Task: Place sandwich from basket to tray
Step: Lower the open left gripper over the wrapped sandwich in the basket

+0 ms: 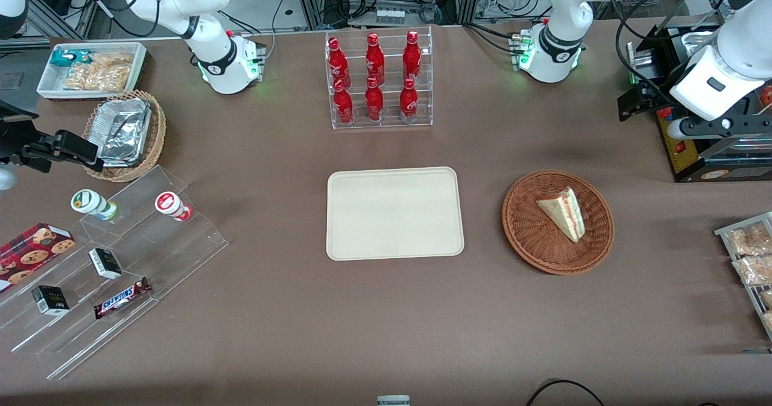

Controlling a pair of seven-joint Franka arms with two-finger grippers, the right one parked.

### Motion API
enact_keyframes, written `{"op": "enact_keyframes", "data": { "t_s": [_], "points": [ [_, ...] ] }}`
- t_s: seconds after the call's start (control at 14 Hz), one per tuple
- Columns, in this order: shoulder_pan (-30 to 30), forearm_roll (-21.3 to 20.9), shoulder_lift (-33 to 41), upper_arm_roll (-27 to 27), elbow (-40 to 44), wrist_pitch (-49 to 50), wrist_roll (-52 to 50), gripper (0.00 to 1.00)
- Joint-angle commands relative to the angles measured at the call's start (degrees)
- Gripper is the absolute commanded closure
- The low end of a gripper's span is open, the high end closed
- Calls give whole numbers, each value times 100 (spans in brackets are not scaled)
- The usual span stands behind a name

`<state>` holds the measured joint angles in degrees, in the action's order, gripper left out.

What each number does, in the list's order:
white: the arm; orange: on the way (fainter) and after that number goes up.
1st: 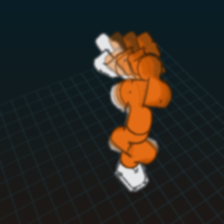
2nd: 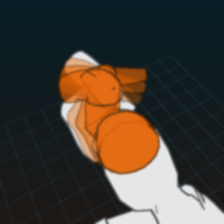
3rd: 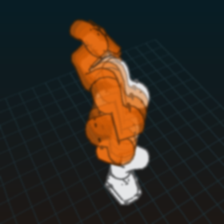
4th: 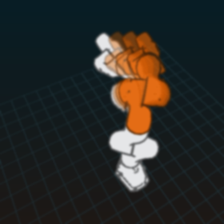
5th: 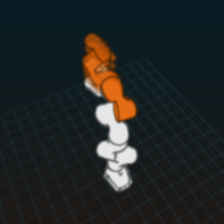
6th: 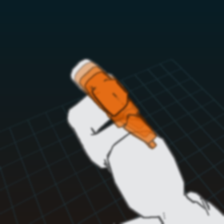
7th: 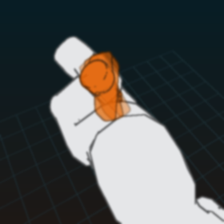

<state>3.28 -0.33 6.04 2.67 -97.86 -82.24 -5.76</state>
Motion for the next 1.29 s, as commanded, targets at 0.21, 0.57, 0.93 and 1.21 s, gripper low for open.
{"op": "enact_keyframes", "data": {
  "t_s": [0.21,0.57,0.93,1.21],
  "points": [
    [103,-19,-215,14,-101,199,5,0],
    [94,-19,-1007,5,-198,25,4,0],
    [103,-19,-1113,5,-1338,-1713,-66,0],
    [103,-19,-1087,5,-2174,-2944,-294,0]
  ]
}}
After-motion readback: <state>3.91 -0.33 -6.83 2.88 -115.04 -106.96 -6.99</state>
